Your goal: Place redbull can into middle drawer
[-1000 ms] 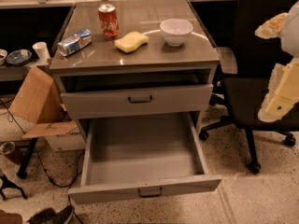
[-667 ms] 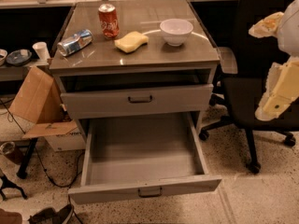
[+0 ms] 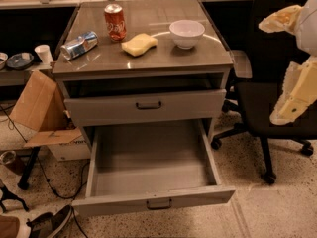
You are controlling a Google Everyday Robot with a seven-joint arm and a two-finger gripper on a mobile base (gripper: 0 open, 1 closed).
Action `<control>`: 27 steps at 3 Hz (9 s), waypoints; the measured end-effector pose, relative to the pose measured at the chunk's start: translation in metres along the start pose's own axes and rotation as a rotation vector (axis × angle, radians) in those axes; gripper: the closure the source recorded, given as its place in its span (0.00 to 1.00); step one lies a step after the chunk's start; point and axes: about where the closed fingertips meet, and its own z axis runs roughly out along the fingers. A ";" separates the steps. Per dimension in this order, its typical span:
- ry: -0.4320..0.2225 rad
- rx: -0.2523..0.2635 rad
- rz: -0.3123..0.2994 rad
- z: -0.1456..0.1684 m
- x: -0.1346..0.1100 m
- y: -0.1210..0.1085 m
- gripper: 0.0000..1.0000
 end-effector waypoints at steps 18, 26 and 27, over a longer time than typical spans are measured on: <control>-0.355 0.295 0.944 0.326 -0.275 -0.246 0.00; -0.386 0.262 1.143 0.389 -0.361 -0.240 0.00; -0.386 0.262 1.143 0.389 -0.361 -0.240 0.00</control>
Offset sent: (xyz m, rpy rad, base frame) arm 0.0053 0.0049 -0.0009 0.0455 0.0109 -0.0134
